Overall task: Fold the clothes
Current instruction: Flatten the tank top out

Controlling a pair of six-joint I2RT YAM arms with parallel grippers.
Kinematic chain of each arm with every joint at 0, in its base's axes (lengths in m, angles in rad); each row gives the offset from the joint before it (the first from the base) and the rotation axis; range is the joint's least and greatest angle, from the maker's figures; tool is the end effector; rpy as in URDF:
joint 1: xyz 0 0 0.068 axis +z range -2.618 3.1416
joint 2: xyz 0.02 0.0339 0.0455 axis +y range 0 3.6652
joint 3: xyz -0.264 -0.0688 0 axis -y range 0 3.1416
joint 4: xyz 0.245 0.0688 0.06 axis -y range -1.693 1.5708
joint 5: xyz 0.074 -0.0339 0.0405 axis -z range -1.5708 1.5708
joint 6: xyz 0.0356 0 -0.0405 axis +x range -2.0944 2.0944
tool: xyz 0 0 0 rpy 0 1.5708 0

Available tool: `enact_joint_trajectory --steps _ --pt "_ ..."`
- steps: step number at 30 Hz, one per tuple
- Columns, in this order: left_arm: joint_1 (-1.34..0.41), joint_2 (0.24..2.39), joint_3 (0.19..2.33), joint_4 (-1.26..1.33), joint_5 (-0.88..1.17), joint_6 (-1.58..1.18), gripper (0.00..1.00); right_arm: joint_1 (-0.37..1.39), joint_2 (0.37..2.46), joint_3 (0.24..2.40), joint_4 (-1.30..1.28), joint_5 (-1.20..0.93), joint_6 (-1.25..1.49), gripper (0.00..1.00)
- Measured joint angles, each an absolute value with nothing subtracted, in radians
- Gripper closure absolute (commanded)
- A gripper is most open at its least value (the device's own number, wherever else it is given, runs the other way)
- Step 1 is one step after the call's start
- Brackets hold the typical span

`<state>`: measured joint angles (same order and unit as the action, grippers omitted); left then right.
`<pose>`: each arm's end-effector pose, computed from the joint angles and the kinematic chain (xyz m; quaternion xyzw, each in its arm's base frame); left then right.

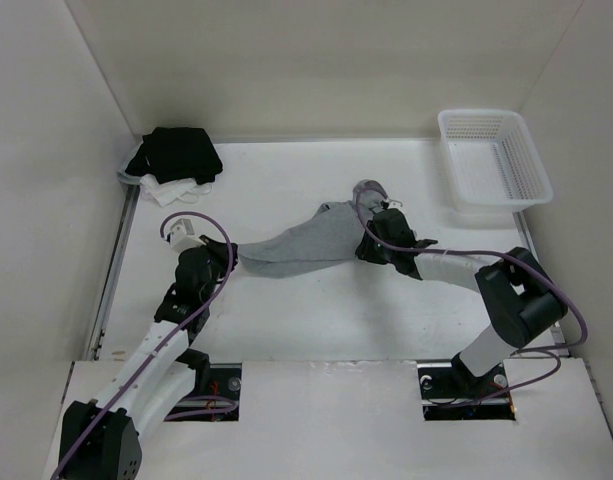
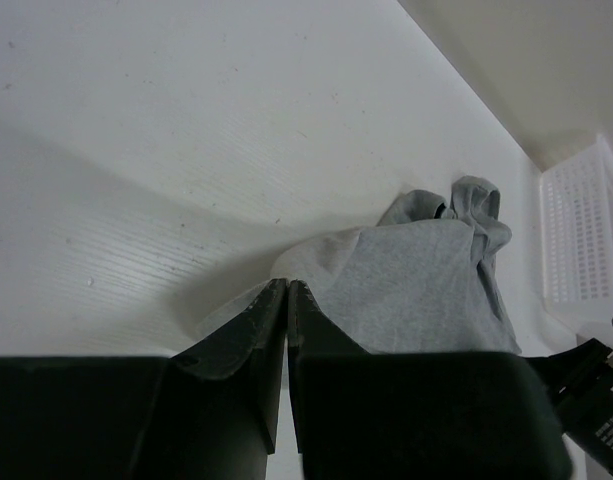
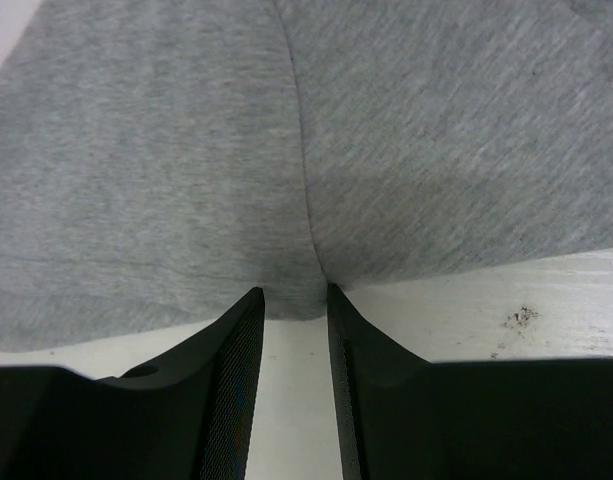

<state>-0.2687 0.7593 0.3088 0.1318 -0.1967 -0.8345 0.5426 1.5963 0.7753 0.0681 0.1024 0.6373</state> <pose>0.1741 -0.0407 0.2085 -0.2804 0.7583 -0.2378 0.5383 0.2737 0.1608 0.1642 0.0637 0.9143 0.1819 0.3561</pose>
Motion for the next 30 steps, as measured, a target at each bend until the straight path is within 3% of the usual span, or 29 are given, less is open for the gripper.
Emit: enact_joint_trajectory --steps 9,15,18,21,25,30 --pt "-0.269 0.763 0.309 0.133 -0.194 -0.834 0.96 0.537 1.605 0.775 0.075 0.107 0.645 0.61" --pt "-0.269 0.763 0.309 0.134 -0.193 -0.835 0.96 0.537 1.605 0.775 0.080 0.110 0.650 0.82" --pt "-0.269 0.763 0.309 0.134 -0.193 -0.837 0.96 0.537 1.605 0.775 0.080 0.111 0.652 0.82" --pt "-0.269 0.763 0.309 0.134 -0.193 -0.839 0.96 0.536 1.605 0.775 0.080 0.111 0.652 0.90" --pt "-0.269 0.755 0.309 0.132 -0.193 -0.845 0.96 0.535 1.593 0.772 0.080 0.112 0.657 0.94" --pt "-0.270 0.733 0.323 0.122 -0.194 -0.856 0.97 0.538 1.453 0.744 0.054 0.124 0.661 0.96"
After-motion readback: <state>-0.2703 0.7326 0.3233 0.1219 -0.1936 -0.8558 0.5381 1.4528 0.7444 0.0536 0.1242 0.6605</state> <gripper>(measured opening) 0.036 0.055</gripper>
